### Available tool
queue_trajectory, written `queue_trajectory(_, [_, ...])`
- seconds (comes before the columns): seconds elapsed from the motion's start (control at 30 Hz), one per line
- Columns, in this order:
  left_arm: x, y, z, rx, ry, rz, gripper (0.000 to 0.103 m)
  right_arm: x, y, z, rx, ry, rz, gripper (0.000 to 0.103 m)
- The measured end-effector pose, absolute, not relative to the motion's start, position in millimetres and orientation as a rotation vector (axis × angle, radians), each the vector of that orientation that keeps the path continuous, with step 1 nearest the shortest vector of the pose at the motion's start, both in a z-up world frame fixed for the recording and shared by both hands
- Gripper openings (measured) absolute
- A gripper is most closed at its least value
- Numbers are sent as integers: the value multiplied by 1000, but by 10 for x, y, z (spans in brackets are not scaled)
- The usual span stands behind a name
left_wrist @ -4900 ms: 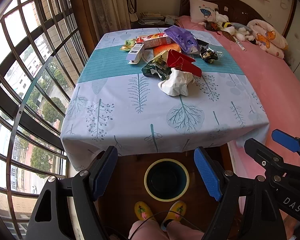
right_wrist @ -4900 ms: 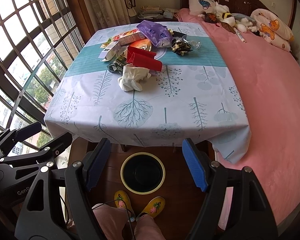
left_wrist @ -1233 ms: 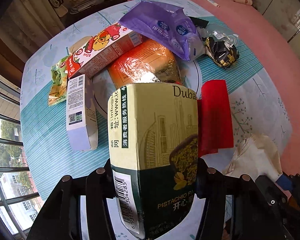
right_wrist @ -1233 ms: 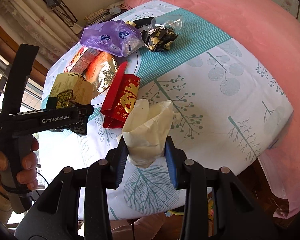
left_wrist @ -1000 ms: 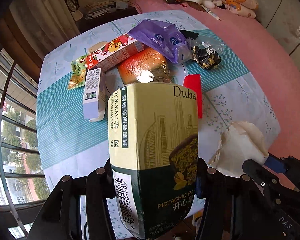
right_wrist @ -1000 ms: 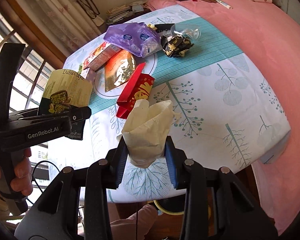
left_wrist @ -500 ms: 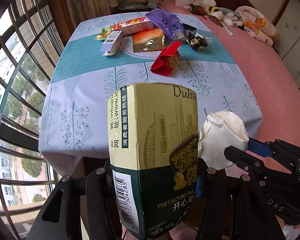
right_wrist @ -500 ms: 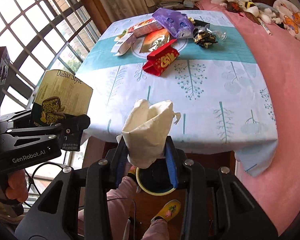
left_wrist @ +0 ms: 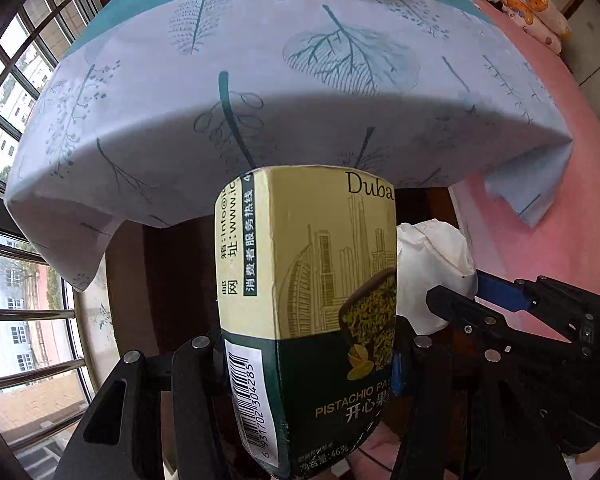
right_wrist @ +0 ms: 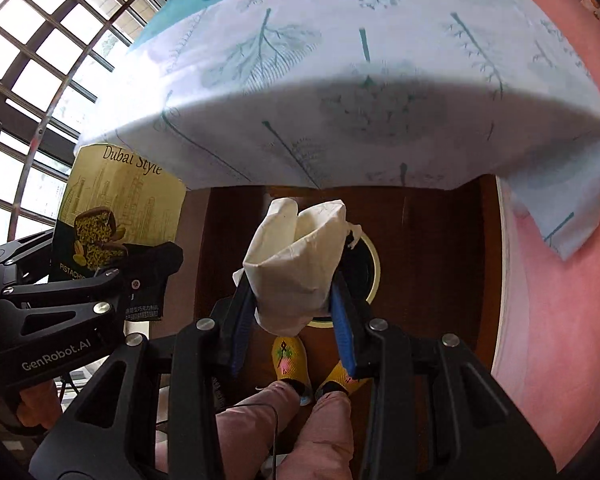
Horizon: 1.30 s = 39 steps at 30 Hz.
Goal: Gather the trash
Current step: 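Drop the tissue and chocolate packet into the trash bin, opening both tools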
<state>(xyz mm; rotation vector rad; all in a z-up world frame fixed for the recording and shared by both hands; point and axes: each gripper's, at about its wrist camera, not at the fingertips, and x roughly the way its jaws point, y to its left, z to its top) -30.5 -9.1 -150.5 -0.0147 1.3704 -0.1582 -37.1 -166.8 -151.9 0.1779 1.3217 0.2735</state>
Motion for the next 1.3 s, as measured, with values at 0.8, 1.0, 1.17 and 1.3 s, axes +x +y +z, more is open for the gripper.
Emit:
queue_trajectory(0.8, [-235,225,-3512,-66,1362,-112,90,-349,-1651,-4263,182,1401,93,61])
queue_trajectory(1.0, [-197,353,-3054,-99,1324,-82,90,-306,-1550,-3937,161,1384,71,62])
queue_trajectory(1.17, [-232,437,-2461,-92,1283,-75,90,-302,-1544,-3472,156,1358,54,62])
queue_trajectory(1.3, [-288,492,-1883,-61,1248,-74,90,-357,-1537,-2915,178,1323,49,66])
